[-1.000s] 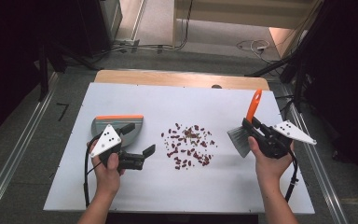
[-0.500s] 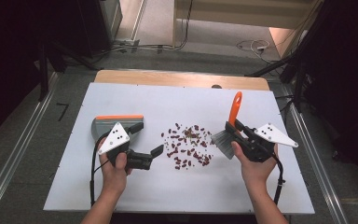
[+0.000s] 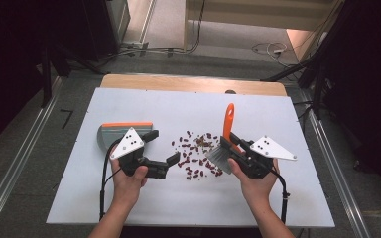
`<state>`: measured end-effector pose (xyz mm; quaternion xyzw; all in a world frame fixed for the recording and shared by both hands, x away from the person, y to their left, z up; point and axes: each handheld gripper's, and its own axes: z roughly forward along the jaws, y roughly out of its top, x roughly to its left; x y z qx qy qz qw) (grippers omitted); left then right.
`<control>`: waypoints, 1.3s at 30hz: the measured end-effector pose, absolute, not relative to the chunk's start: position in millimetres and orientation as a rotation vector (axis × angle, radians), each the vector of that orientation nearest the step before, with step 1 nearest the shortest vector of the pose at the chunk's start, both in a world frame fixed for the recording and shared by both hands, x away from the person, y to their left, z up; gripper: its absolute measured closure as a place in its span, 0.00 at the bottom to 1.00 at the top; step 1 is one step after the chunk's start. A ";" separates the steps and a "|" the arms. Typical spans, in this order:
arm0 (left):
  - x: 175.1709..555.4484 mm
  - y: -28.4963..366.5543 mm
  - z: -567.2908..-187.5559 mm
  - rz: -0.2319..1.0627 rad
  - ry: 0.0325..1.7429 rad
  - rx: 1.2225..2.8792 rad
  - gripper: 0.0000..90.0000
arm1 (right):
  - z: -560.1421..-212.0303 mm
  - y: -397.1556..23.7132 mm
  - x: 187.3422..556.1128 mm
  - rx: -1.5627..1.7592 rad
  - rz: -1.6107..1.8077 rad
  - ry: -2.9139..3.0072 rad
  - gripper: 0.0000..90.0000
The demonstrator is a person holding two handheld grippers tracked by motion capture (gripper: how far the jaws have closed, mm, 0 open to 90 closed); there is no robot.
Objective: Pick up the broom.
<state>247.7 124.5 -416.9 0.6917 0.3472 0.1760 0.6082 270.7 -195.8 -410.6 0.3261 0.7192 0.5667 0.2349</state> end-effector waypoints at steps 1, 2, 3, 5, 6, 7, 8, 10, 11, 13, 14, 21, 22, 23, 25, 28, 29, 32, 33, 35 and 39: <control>248.1 122.4 -416.3 0.385 0.802 1.600 0.00 | -411.2 -192.9 269.6 0.887 1.557 1.979 0.77; 248.1 122.4 -416.3 0.385 0.802 1.600 0.00 | -411.8 -190.2 268.5 0.883 1.559 1.985 0.76; 248.0 121.9 -416.0 0.381 0.803 1.595 0.02 | -412.3 -187.4 267.4 0.878 1.561 1.993 0.76; 246.9 120.7 -413.4 0.372 0.817 1.579 0.03 | -413.6 -181.9 265.2 0.861 1.560 2.006 0.76; 246.9 120.5 -412.4 0.369 0.818 1.576 0.03 | -414.2 -179.1 264.2 0.853 1.560 2.015 0.76; 246.9 120.5 -412.4 0.369 0.818 1.576 0.05 | -415.0 -176.5 263.1 0.847 1.560 2.021 0.76; 245.9 118.7 -410.0 0.379 0.836 1.575 0.06 | -415.7 -174.0 262.0 0.840 1.560 2.031 0.76; 245.6 117.7 -409.0 0.374 0.839 1.571 0.10 | -417.2 -168.5 259.8 0.826 1.561 2.044 0.76; 245.3 116.7 -408.0 0.375 0.847 1.569 0.12 | -417.8 -166.1 258.7 0.818 1.561 2.049 0.76; 245.3 113.3 -406.5 0.355 0.867 1.571 0.16 | -419.0 -160.7 256.4 0.803 1.561 2.063 0.77; 245.4 112.0 -406.2 0.346 0.876 1.572 0.17 | -419.7 -158.2 255.1 0.798 1.562 2.068 0.76; 246.9 112.0 -404.4 0.291 0.890 1.547 0.28 | -424.8 -139.5 247.3 0.749 1.555 2.108 0.76; 246.6 110.8 -403.9 0.282 0.892 1.555 0.29 | -425.5 -137.0 246.0 0.740 1.550 2.113 0.76; 246.6 110.8 -403.9 0.282 0.892 1.555 0.30 | -426.3 -134.5 244.8 0.734 1.547 2.119 0.77; 246.0 107.7 -404.0 0.265 0.886 1.558 0.31 | -427.1 -132.2 243.9 0.721 1.543 2.123 0.77; 245.1 101.9 -404.1 0.244 0.891 1.553 0.40 | -429.5 -123.2 239.0 0.695 1.528 2.135 0.76; 244.8 100.8 -404.0 0.243 0.894 1.550 0.42 | -429.8 -120.8 237.5 0.690 1.527 2.140 0.76; 243.7 99.2 -403.6 0.250 0.901 1.551 0.51 | -431.0 -115.0 233.7 0.658 1.503 2.150 0.76; 243.3 98.6 -403.5 0.251 0.903 1.547 0.54 | -431.5 -113.5 232.6 0.652 1.497 2.152 0.76; 241.8 98.0 -402.8 0.248 0.892 1.543 0.62 | -432.7 -110.9 231.5 0.638 1.484 2.157 0.76; 239.0 94.0 -401.7 0.248 0.886 1.549 0.72 | -434.8 -107.0 228.1 0.612 1.446 2.148 0.76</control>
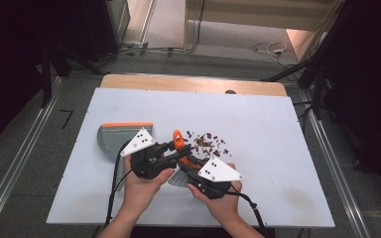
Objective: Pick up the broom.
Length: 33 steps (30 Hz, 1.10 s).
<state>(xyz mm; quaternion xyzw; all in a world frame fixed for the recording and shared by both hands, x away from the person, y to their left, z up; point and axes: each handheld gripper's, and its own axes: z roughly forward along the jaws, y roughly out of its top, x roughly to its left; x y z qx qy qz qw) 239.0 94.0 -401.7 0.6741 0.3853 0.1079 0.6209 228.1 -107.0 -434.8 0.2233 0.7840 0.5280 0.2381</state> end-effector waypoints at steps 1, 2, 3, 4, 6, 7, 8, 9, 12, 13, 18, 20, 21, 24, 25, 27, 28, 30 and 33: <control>238.7 93.3 -401.8 0.250 0.889 1.553 0.73 | -435.0 -106.0 227.1 0.610 1.442 2.144 0.76; 238.7 93.3 -401.8 0.250 0.889 1.553 0.75 | -435.0 -105.4 226.2 0.607 1.436 2.141 0.76; 238.3 93.3 -401.8 0.254 0.891 1.551 0.78 | -435.0 -105.3 225.8 0.599 1.426 2.134 0.76; 238.1 94.0 -401.6 0.255 0.893 1.548 0.82 | -434.9 -105.3 225.3 0.596 1.425 2.130 0.76; 238.5 95.3 -401.5 0.245 0.897 1.546 0.83 | -434.6 -104.8 224.7 0.593 1.419 2.126 0.77; 238.0 94.6 -401.5 0.252 0.902 1.544 0.83 | -434.6 -104.8 224.7 0.593 1.419 2.126 0.77; 237.4 94.5 -401.3 0.258 0.902 1.551 0.84 | -435.3 -104.3 224.3 0.591 1.417 2.121 0.76; 236.4 94.4 -401.3 0.268 0.901 1.551 0.84 | -435.4 -104.1 224.4 0.590 1.418 2.122 0.76; 236.0 95.6 -401.2 0.263 0.898 1.550 0.84 | -435.2 -103.3 223.5 0.577 1.406 2.115 0.76; 236.0 96.6 -401.2 0.261 0.900 1.547 0.84 | -435.2 -103.3 223.5 0.577 1.406 2.115 0.76; 236.4 103.6 -399.5 0.252 0.871 1.539 0.85 | -432.4 -105.3 225.8 0.493 1.429 2.157 0.64; 237.7 108.5 -398.8 0.254 0.851 1.545 0.85 | -430.9 -107.7 227.5 0.459 1.458 2.185 0.56; 239.0 111.1 -398.8 0.245 0.836 1.545 0.85 | -430.1 -108.7 228.4 0.454 1.452 2.190 0.51; 240.6 119.0 -397.5 0.232 0.796 1.539 0.85 | -427.3 -113.5 233.5 0.437 1.463 2.235 0.42; 240.6 119.0 -397.5 0.232 0.796 1.539 0.85 | -426.2 -115.7 234.9 0.430 1.470 2.241 0.41; 240.4 122.6 -395.7 0.247 0.766 1.558 0.85 | -423.1 -120.7 239.3 0.416 1.505 2.282 0.41; 240.4 125.8 -393.8 0.237 0.730 1.562 0.85 | -421.6 -123.3 241.9 0.405 1.525 2.305 0.41; 240.2 127.3 -393.1 0.230 0.712 1.561 0.85 | -420.1 -125.6 244.5 0.389 1.546 2.329 0.41; 240.3 130.3 -391.3 0.199 0.664 1.564 0.85 | -416.2 -134.4 254.1 0.356 1.589 2.421 0.41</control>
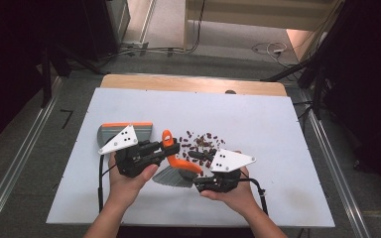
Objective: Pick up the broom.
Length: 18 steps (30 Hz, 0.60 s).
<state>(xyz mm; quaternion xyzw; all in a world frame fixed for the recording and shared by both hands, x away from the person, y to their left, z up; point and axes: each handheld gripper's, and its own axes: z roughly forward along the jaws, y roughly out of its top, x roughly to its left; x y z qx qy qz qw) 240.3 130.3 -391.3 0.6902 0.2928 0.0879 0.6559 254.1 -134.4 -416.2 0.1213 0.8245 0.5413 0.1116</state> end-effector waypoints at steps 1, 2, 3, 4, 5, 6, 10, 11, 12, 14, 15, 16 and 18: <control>240.6 131.0 -391.2 0.190 0.642 1.571 0.85 | -415.7 -136.8 257.3 0.359 1.611 2.445 0.42; 240.3 131.0 -391.3 0.158 0.605 1.569 0.85 | -415.7 -139.5 260.9 0.363 1.640 2.469 0.42; 240.3 131.0 -391.3 0.158 0.605 1.569 0.85 | -416.2 -141.9 265.3 0.363 1.673 2.512 0.43; 240.7 131.2 -391.6 0.141 0.581 1.573 0.85 | -416.2 -141.9 265.3 0.363 1.673 2.512 0.43; 240.8 130.2 -392.0 0.113 0.542 1.578 0.85 | -419.7 -145.2 274.6 0.351 1.713 2.607 0.44; 240.6 129.6 -392.2 0.101 0.523 1.583 0.85 | -422.1 -146.5 277.9 0.333 1.736 2.661 0.45; 240.9 127.6 -393.6 0.053 0.463 1.586 0.85 | -430.1 -147.9 281.1 0.242 1.776 2.795 0.52; 240.9 127.6 -393.6 0.053 0.463 1.586 0.85 | -430.1 -147.9 281.1 0.242 1.776 2.795 0.52; 240.8 127.0 -393.7 0.032 0.444 1.585 0.85 | -431.5 -147.6 281.1 0.207 1.806 2.821 0.57; 240.4 126.5 -393.8 0.021 0.438 1.582 0.85 | -432.2 -146.0 280.5 0.182 1.826 2.838 0.59; 240.0 125.7 -393.9 0.009 0.422 1.579 0.85 | -432.7 -144.9 279.8 0.174 1.820 2.852 0.59; 240.0 125.7 -393.9 0.009 0.422 1.579 0.85 | -432.7 -144.9 279.8 0.174 1.820 2.852 0.59; 239.3 125.2 -394.0 -0.007 0.404 1.573 0.85 | -435.2 -141.6 278.0 0.137 1.809 2.894 0.62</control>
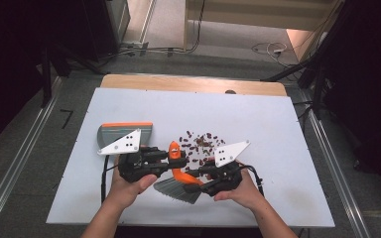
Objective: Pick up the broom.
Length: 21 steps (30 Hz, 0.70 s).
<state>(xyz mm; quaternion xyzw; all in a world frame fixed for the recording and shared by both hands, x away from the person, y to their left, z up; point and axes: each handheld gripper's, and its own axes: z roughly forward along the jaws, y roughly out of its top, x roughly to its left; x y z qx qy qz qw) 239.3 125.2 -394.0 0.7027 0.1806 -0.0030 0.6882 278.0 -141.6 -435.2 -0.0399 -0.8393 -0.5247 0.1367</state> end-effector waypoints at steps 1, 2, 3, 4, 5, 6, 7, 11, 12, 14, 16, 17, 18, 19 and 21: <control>239.1 125.1 -393.9 -0.013 0.398 1.567 0.85 | -436.0 -140.9 277.4 -0.112 -1.513 -2.433 0.64; 238.9 125.4 -393.5 -0.022 0.385 1.563 0.85 | -436.7 -140.1 276.8 -0.111 -1.509 -2.436 0.65; 238.9 125.4 -393.5 -0.022 0.385 1.563 0.85 | -437.6 -139.1 276.4 -0.103 -1.506 -2.443 0.66; 238.8 125.5 -393.4 -0.027 0.383 1.560 0.85 | -438.1 -138.3 276.3 -0.096 -1.497 -2.450 0.67; 238.8 125.5 -393.4 -0.031 0.381 1.558 0.85 | -438.1 -138.3 276.3 -0.096 -1.497 -2.450 0.67; 238.9 125.4 -393.5 -0.033 0.378 1.556 0.85 | -439.7 -136.6 275.8 -0.094 -1.486 -2.453 0.70; 239.0 125.4 -393.5 -0.034 0.376 1.559 0.85 | -440.4 -135.8 275.6 -0.087 -1.483 -2.450 0.74; 240.1 125.8 -394.5 -0.041 0.373 1.560 0.85 | -440.3 -134.4 274.6 -0.058 -1.464 -2.454 0.76; 240.7 126.0 -395.4 -0.042 0.377 1.553 0.84 | -439.2 -134.0 273.8 -0.073 -1.457 -2.464 0.76; 242.5 127.5 -397.3 -0.049 0.394 1.545 0.84 | -438.2 -134.1 275.1 -0.086 -1.441 -2.467 0.76; 242.2 128.1 -398.3 0.001 0.436 1.559 0.83 | -438.0 -135.1 276.0 -0.113 -1.429 -2.487 0.76; 242.6 128.5 -398.1 0.013 0.453 1.559 0.80 | -438.0 -135.8 276.2 -0.129 -1.425 -2.503 0.76; 242.6 128.5 -398.1 0.013 0.453 1.559 0.71 | -438.1 -136.4 276.4 -0.139 -1.422 -2.523 0.77; 243.2 129.3 -397.9 0.015 0.474 1.560 0.62 | -438.0 -137.0 276.4 -0.152 -1.422 -2.531 0.76; 243.5 130.6 -397.9 0.047 0.511 1.574 0.49 | -436.9 -138.3 277.2 -0.190 -1.429 -2.546 0.76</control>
